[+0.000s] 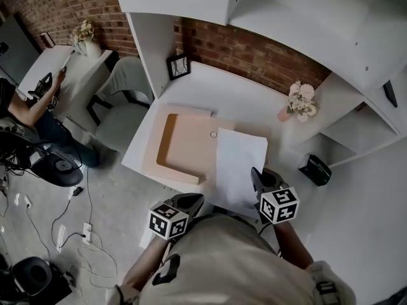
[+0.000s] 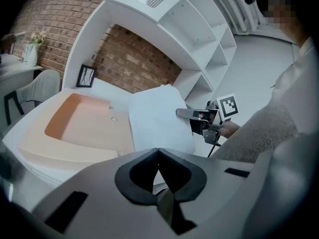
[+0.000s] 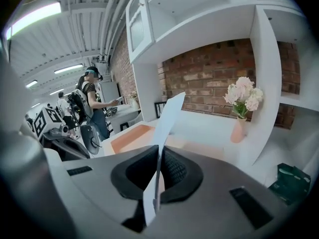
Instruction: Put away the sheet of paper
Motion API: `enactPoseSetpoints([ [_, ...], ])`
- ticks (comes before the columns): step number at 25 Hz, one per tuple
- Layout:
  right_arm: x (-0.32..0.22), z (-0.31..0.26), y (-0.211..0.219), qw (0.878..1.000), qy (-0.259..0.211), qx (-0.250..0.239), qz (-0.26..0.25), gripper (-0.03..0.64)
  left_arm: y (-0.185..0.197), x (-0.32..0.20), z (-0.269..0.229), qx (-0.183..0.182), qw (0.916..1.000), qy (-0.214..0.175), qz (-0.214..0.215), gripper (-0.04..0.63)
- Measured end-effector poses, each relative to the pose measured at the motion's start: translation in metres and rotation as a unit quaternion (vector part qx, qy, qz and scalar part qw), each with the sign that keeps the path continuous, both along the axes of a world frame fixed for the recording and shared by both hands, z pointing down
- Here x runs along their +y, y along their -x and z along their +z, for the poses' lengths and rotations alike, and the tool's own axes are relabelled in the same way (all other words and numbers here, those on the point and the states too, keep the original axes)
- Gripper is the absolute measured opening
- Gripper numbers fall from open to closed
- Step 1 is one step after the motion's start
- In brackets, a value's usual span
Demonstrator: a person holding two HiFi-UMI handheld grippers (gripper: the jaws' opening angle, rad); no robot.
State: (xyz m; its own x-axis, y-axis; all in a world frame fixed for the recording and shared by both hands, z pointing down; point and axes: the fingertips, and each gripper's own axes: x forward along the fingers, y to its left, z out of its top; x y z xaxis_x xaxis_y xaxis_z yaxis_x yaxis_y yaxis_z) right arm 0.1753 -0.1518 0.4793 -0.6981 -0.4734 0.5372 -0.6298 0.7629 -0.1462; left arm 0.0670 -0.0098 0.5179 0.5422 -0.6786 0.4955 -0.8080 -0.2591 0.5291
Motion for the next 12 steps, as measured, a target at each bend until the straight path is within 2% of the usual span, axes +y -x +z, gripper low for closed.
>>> enactPoseSetpoints([
  [12,-0.056,0.027,-0.049,0.999,0.037,-0.013,0.032,0.028,-0.028,-0.032,0.005,-0.015,0.9996,0.021,-0.008,0.017],
])
